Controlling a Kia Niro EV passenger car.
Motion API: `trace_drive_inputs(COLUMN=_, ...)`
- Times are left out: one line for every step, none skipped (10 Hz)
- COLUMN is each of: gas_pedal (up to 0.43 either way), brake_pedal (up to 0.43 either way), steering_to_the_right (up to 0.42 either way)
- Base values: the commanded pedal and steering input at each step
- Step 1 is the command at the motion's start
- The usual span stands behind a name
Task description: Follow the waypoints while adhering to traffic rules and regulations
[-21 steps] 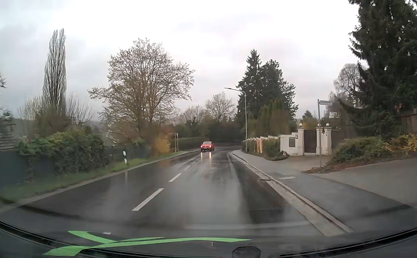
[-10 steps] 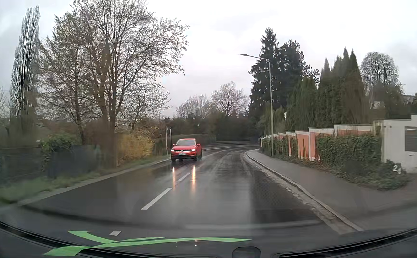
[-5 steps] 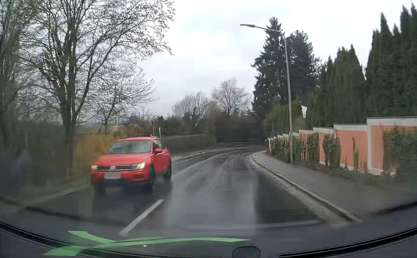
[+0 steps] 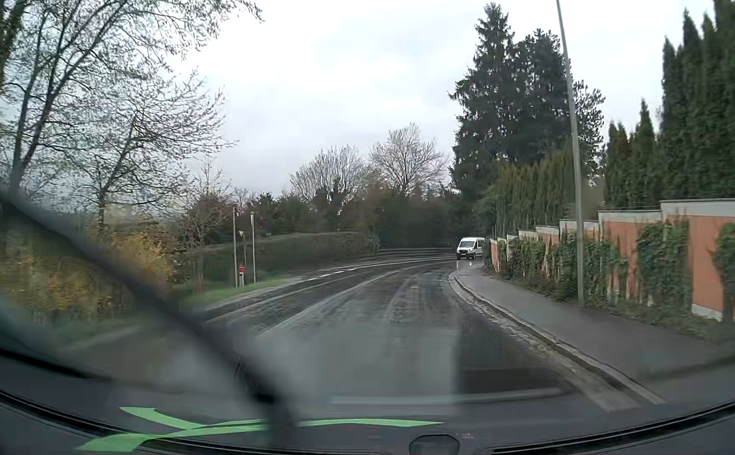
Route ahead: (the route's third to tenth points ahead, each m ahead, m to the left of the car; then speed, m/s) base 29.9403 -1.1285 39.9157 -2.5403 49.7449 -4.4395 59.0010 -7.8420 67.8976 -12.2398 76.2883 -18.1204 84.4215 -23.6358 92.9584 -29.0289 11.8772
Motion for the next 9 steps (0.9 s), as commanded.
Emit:
trace_drive_inputs(gas_pedal=0.000, brake_pedal=0.067, steering_to_the_right=-0.001)
trace_drive_inputs(gas_pedal=0.000, brake_pedal=0.061, steering_to_the_right=0.000)
trace_drive_inputs(gas_pedal=0.000, brake_pedal=0.061, steering_to_the_right=0.001)
trace_drive_inputs(gas_pedal=0.000, brake_pedal=0.067, steering_to_the_right=0.005)
trace_drive_inputs(gas_pedal=0.000, brake_pedal=0.067, steering_to_the_right=0.014)
trace_drive_inputs(gas_pedal=0.000, brake_pedal=0.067, steering_to_the_right=0.019)
trace_drive_inputs(gas_pedal=0.000, brake_pedal=0.067, steering_to_the_right=0.017)
trace_drive_inputs(gas_pedal=0.000, brake_pedal=0.043, steering_to_the_right=0.012)
trace_drive_inputs(gas_pedal=0.000, brake_pedal=0.012, steering_to_the_right=0.013)
